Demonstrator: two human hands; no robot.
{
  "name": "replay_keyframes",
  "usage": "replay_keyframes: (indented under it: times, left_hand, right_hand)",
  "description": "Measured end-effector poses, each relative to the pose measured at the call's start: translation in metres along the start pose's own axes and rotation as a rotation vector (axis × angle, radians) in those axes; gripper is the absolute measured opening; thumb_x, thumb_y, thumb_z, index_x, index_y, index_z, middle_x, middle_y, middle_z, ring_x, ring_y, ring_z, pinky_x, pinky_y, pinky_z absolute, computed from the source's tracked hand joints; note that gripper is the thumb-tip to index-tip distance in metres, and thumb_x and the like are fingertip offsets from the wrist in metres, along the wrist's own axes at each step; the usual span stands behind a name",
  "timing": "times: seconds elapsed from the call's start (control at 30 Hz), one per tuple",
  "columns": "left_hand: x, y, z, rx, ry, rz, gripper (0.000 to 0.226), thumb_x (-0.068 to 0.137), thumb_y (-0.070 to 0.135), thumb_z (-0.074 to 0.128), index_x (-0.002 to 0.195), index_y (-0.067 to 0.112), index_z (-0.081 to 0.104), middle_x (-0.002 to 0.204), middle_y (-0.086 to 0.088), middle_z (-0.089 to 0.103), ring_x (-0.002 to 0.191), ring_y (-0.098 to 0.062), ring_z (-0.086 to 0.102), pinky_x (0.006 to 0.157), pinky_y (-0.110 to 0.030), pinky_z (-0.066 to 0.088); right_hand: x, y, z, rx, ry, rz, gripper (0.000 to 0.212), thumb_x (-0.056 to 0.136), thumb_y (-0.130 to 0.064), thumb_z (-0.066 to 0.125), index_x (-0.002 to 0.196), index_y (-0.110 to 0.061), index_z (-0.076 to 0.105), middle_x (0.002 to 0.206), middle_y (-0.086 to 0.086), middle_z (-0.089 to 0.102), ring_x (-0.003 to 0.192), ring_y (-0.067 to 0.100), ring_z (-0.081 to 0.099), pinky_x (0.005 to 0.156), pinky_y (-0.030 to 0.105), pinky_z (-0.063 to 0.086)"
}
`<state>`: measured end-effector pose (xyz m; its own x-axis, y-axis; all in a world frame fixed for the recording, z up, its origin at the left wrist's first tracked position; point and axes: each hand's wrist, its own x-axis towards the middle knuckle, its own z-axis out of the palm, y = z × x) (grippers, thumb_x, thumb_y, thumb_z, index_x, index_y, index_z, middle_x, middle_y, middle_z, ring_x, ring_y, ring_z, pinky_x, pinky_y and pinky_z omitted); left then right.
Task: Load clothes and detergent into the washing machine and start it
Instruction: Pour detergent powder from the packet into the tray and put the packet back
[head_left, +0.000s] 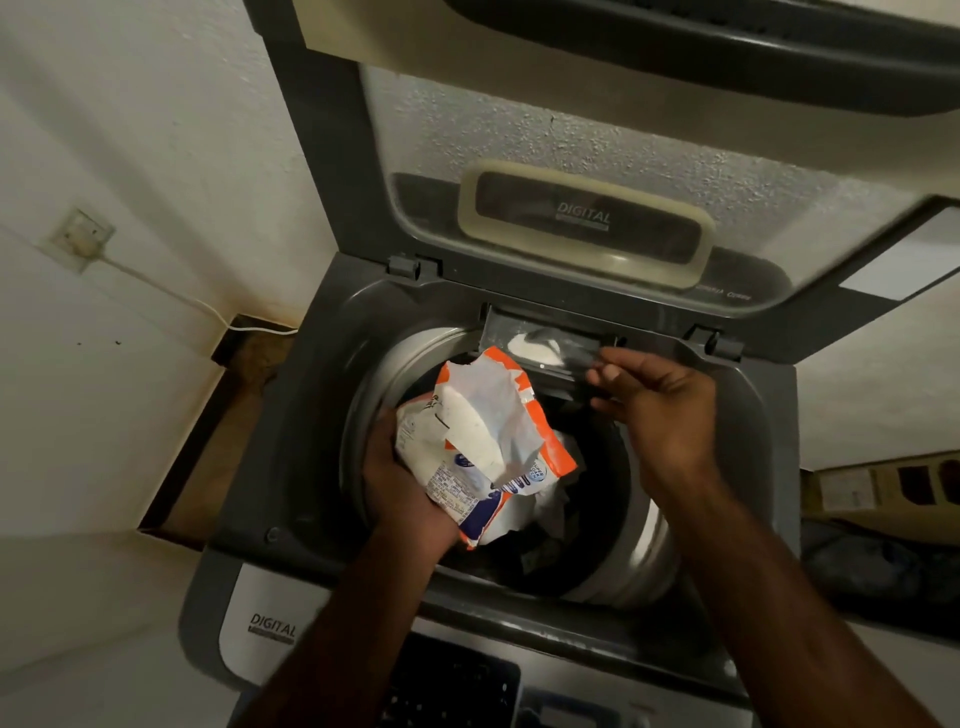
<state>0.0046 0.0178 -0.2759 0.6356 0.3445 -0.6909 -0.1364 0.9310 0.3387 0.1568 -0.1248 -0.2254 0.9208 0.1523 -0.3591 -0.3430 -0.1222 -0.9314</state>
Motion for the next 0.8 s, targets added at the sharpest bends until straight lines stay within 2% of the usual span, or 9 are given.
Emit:
replay_keyframes:
  times: [0.1,0.23,0.33,0.4,0.57,0.67,0.73,0.77,0.8]
  left_hand:
    - [0.002,0.0,-0.002,0.012,-0.002,-0.006,0.053,0.099,0.054,0.035,0.125,0.022,0.067,0.126,-0.014,0.071,0.12,-0.039,0.062,0.106,-0.054,0.044]
    - [0.005,-0.001,-0.004,0.027,0.014,-0.006,0.052,0.1,0.056,0.034,0.126,0.023,0.065,0.123,-0.012,0.071,0.12,-0.04,0.06,0.107,-0.055,0.042]
    - [0.006,-0.002,-0.004,0.015,0.018,-0.018,0.055,0.099,0.059,0.034,0.125,0.022,0.066,0.123,-0.014,0.072,0.119,-0.041,0.061,0.105,-0.056,0.044]
    - [0.008,-0.002,-0.003,0.009,0.026,-0.024,0.059,0.099,0.06,0.033,0.132,0.021,0.062,0.132,-0.015,0.066,0.124,-0.041,0.058,0.108,-0.056,0.041]
    - [0.009,-0.003,0.0,0.002,0.016,-0.001,0.064,0.096,0.062,0.037,0.135,0.019,0.063,0.124,-0.015,0.072,0.122,-0.04,0.061,0.107,-0.051,0.044]
    - [0.014,-0.006,-0.004,0.052,0.015,0.042,0.069,0.083,0.062,0.055,0.134,0.016,0.064,0.132,-0.018,0.066,0.13,-0.044,0.054,0.115,-0.062,0.034]
    - [0.013,-0.005,-0.004,0.095,0.046,0.055,0.062,0.087,0.062,0.051,0.124,0.016,0.069,0.122,-0.017,0.07,0.122,-0.041,0.06,0.115,-0.06,0.036]
    - [0.013,-0.004,-0.002,0.095,0.049,0.047,0.056,0.094,0.059,0.042,0.117,0.016,0.07,0.112,-0.014,0.075,0.11,-0.036,0.067,0.108,-0.055,0.044]
    - [0.011,-0.004,0.0,0.104,0.042,0.044,0.052,0.1,0.056,0.036,0.111,0.016,0.069,0.103,-0.01,0.077,0.096,-0.029,0.072,0.096,-0.046,0.051]
  right_hand:
    - [0.0,0.003,0.0,-0.021,0.002,-0.01,0.019,0.092,0.003,0.067,0.102,-0.009,0.076,0.088,0.008,0.077,0.077,0.011,0.076,0.062,0.02,0.058]
    - [-0.006,-0.005,-0.002,0.021,0.012,-0.029,0.019,0.096,0.0,0.063,0.113,-0.001,0.072,0.088,0.009,0.076,0.073,0.007,0.074,0.059,0.018,0.056]
    - [-0.022,-0.025,-0.01,0.038,0.016,-0.113,0.017,0.099,-0.007,0.06,0.111,-0.002,0.073,0.086,0.012,0.075,0.075,0.018,0.074,0.063,0.028,0.058]
    - [-0.038,-0.04,-0.015,0.025,-0.016,-0.167,0.016,0.1,-0.007,0.058,0.104,-0.005,0.073,0.08,0.011,0.074,0.071,0.023,0.072,0.064,0.032,0.059]
    - [-0.07,-0.052,-0.011,-0.194,-0.135,-0.342,0.02,0.098,-0.002,0.06,0.093,-0.013,0.076,0.071,0.007,0.074,0.061,0.022,0.072,0.055,0.028,0.056]
    - [-0.077,-0.033,0.003,-0.396,-0.185,-0.403,0.017,0.096,-0.015,0.064,0.096,-0.023,0.079,0.076,-0.001,0.077,0.064,0.017,0.073,0.062,0.037,0.061]
    - [-0.08,-0.021,0.014,-0.582,-0.198,-0.461,0.021,0.092,-0.028,0.061,0.103,-0.027,0.079,0.082,-0.008,0.079,0.068,0.01,0.073,0.067,0.04,0.062]
    - [-0.082,-0.016,0.019,-0.656,-0.205,-0.472,0.021,0.092,-0.03,0.06,0.104,-0.028,0.078,0.084,-0.01,0.079,0.069,0.008,0.073,0.069,0.038,0.062]
    - [-0.084,-0.014,0.023,-0.694,-0.217,-0.461,0.019,0.093,-0.029,0.062,0.104,-0.029,0.078,0.084,-0.012,0.079,0.07,0.006,0.072,0.069,0.037,0.062]
